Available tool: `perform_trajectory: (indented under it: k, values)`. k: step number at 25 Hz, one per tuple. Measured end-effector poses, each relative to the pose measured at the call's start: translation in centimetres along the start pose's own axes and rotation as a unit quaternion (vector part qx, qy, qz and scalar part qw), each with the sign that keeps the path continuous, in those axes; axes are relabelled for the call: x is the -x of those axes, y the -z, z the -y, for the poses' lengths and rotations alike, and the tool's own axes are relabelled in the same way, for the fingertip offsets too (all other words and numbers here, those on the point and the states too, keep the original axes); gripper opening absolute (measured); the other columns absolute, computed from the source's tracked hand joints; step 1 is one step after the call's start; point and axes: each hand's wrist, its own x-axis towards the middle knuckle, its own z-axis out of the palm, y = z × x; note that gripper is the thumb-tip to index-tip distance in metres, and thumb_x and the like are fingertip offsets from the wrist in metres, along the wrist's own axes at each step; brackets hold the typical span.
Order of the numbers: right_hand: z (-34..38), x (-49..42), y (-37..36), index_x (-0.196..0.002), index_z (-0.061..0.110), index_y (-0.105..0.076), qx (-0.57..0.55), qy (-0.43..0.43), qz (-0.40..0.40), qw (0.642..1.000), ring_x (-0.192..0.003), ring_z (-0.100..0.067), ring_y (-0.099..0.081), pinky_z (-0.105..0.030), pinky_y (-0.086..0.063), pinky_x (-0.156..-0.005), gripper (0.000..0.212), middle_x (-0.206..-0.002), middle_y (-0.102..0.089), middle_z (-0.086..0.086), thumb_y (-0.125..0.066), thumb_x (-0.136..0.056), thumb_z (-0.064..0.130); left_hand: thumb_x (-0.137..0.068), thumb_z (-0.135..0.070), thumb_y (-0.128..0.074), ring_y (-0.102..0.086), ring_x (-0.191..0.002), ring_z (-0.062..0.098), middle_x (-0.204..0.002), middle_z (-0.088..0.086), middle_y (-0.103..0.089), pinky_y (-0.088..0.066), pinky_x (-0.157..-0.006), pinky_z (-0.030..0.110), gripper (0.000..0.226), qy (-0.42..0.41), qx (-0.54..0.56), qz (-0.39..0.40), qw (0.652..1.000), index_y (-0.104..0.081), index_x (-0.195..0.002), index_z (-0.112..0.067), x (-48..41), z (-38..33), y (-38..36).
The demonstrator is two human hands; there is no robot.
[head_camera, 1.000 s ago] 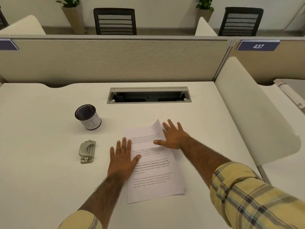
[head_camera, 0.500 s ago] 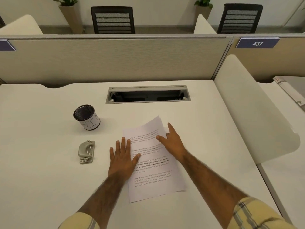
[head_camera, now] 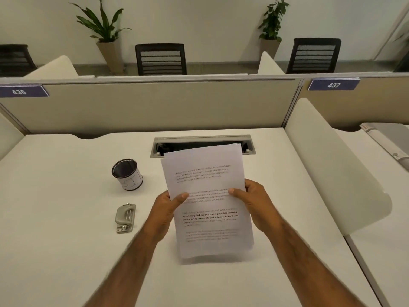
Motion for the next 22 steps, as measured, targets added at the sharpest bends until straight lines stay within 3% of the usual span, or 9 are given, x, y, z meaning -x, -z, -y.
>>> perform_trajectory:
  k: [3, 7, 9, 13, 18, 21, 22]
  values:
    - [2.0, 1.2, 0.0, -0.105, 0.019, -0.078, 0.019, 0.069, -0.020, 0.997, -0.090, -0.029, -0.077, -0.038, -0.063, -0.073, 0.020, -0.102, -0.080, -0.005, -0.073, -0.087, 0.011, -0.084, -0.031, -0.078, -0.076, -0.102, 0.030, -0.111, 0.006, -0.079, -0.064, -0.081, 0.036, 0.028, -0.073, -0.052, -0.007, 0.996, -0.078, -0.111, -0.022, 1.1, -2.8, -1.7]
    - [3.3, 2.4, -0.4, -0.096, 0.036, -0.077, 0.026, 0.139, -0.062, 0.988, -0.086, -0.021, -0.076, -0.032, -0.064, -0.070, 0.017, -0.096, -0.080, 0.003, -0.072, -0.085, 0.024, -0.086, -0.042, -0.073, -0.077, -0.091, 0.015, -0.103, -0.012, -0.080, -0.062, -0.072, 0.024, 0.015, -0.147, -0.120, -0.018, 0.982, -0.078, -0.100, -0.045, 2.7, -4.9, -2.9]
    - [2.8, 2.7, -0.5, -0.098, 0.040, -0.074, 0.042, 0.133, -0.072, 0.988, -0.088, -0.021, -0.075, -0.036, -0.064, -0.073, 0.018, -0.097, -0.079, 0.007, -0.073, -0.085, 0.028, -0.082, -0.040, -0.077, -0.077, -0.093, 0.013, -0.103, -0.011, -0.080, -0.061, -0.070, 0.021, 0.018, -0.148, -0.108, -0.015, 0.983, -0.078, -0.100, -0.043, 3.1, -4.7, -3.3]
    - [0.7, 3.3, -1.0, -0.106, 0.041, -0.068, 0.053, 0.095, -0.084, 0.991, -0.093, -0.021, -0.073, -0.033, -0.062, -0.073, 0.027, -0.096, -0.077, 0.014, -0.072, -0.091, 0.019, -0.078, -0.044, -0.077, -0.076, -0.096, 0.019, -0.101, -0.010, -0.080, -0.065, -0.074, 0.031, 0.028, -0.108, -0.108, -0.026, 0.988, -0.075, -0.105, -0.040, 3.6, -3.9, -4.3]
    - [0.4, 3.6, -0.8, -0.105, 0.046, -0.068, 0.065, 0.114, -0.107, 0.986, -0.084, -0.017, -0.074, -0.033, -0.064, -0.068, 0.022, -0.093, -0.076, 0.017, -0.068, -0.090, 0.030, -0.082, -0.047, -0.074, -0.076, -0.091, 0.013, -0.100, -0.017, -0.078, -0.065, -0.069, 0.028, 0.021, -0.123, -0.101, -0.028, 0.987, -0.072, -0.100, -0.058, 3.4, -4.1, -4.8]
    - [-0.3, 3.7, -0.7, -0.110, 0.035, -0.070, 0.073, 0.074, -0.069, 0.992, -0.090, -0.021, -0.074, -0.041, -0.064, -0.075, 0.024, -0.099, -0.077, 0.007, -0.072, -0.089, 0.023, -0.091, -0.036, -0.074, -0.077, -0.093, 0.022, -0.099, -0.011, -0.080, -0.065, -0.069, 0.032, 0.013, -0.097, -0.089, -0.044, 0.990, -0.075, -0.102, -0.044, 3.7, -3.3, -5.2]
    - [-0.8, 3.7, -0.5, -0.110, 0.032, -0.071, 0.091, 0.065, -0.053, 0.992, -0.093, -0.022, -0.074, -0.037, -0.064, -0.076, 0.023, -0.101, -0.078, 0.006, -0.072, -0.090, 0.021, -0.095, -0.032, -0.071, -0.077, -0.093, 0.024, -0.098, -0.009, -0.080, -0.065, -0.068, 0.031, 0.011, -0.094, -0.083, -0.060, 0.990, -0.075, -0.102, -0.040, 3.8, -3.0, -5.3]
